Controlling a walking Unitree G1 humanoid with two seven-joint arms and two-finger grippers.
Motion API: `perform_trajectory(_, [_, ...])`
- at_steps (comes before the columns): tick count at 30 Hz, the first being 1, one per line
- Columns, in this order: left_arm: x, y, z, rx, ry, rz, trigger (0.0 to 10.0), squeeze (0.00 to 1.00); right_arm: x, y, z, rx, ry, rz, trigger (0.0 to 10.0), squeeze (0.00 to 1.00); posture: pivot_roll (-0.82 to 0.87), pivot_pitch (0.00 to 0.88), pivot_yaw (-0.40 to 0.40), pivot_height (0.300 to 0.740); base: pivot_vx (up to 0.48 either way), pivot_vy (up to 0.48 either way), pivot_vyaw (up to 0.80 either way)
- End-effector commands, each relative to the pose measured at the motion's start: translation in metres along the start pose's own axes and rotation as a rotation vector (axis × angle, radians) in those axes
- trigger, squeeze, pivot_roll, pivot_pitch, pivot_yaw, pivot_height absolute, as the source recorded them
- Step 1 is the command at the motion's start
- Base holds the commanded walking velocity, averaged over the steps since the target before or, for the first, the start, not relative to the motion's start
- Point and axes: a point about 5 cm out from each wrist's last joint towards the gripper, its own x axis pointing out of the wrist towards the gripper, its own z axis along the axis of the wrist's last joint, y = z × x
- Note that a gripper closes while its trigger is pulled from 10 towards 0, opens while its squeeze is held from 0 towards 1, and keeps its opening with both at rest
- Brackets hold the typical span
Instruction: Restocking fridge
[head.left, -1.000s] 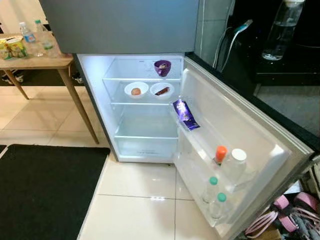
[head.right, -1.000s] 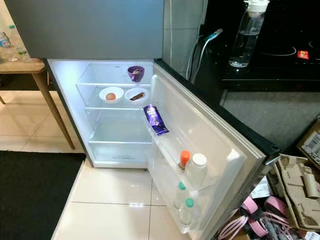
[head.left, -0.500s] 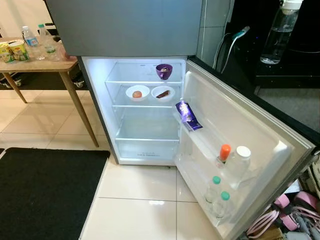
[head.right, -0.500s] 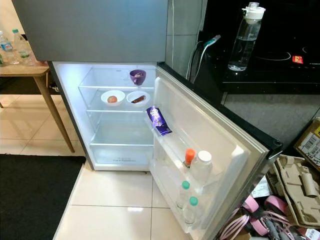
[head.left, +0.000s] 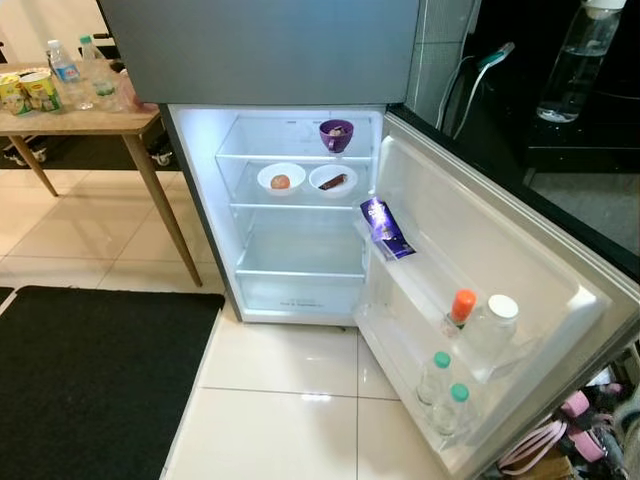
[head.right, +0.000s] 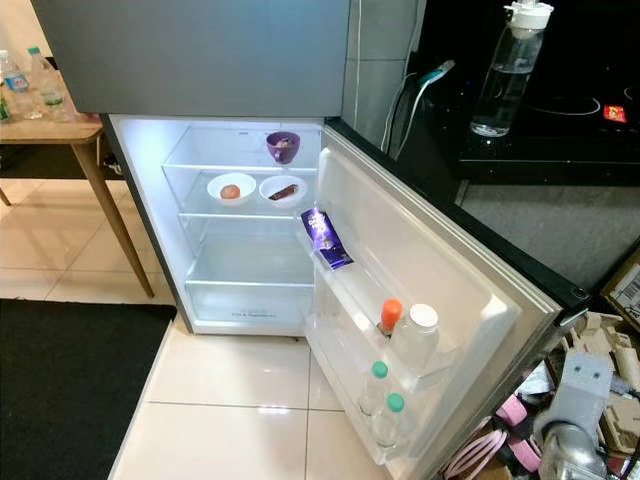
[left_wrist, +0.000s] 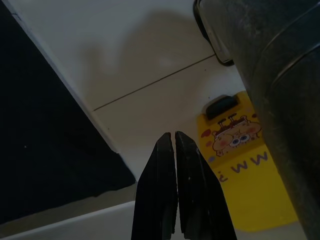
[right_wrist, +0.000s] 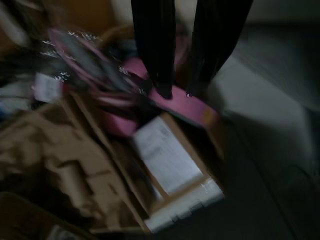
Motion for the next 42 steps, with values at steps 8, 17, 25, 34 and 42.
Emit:
perform_trajectory(8, [0.000,0.002,0.010,-0.021,-0.038,0.000,10.0,0.00,0.002,0.043,0.015,0.156,-0.087,0.377,10.0,0.00,-0.10,0.000,0.014,0.740,0.000,0.000,0.00])
perform_trajectory(17, [0.000,0.001,0.010,-0.025,-0.034,-0.006,10.0,0.00,-0.015,0.072,0.004,0.204,-0.040,0.856,10.0,0.00,-0.10,0.000,0.014,0.740,0.000,0.000,0.00])
perform_trajectory(25, [0.000,0.002,0.009,-0.023,-0.031,-0.009,10.0,0.00,-0.046,0.143,-0.015,0.095,0.045,1.325,10.0,0.00,-0.11,0.000,0.017,0.740,0.000,0.000,0.00])
perform_trajectory(34, [0.000,0.002,0.009,-0.025,-0.031,-0.009,10.0,0.00,-0.113,0.210,-0.001,0.060,-0.018,1.854,10.0,0.00,-0.10,0.000,0.019,0.740,0.000,0.000,0.00])
perform_trajectory(42, [0.000,0.001,0.010,-0.029,-0.031,-0.011,10.0,0.00,-0.049,0.192,0.007,-0.004,-0.138,1.183,10.0,0.00,-0.10,0.000,0.015,0.740,0.000,0.000,0.00])
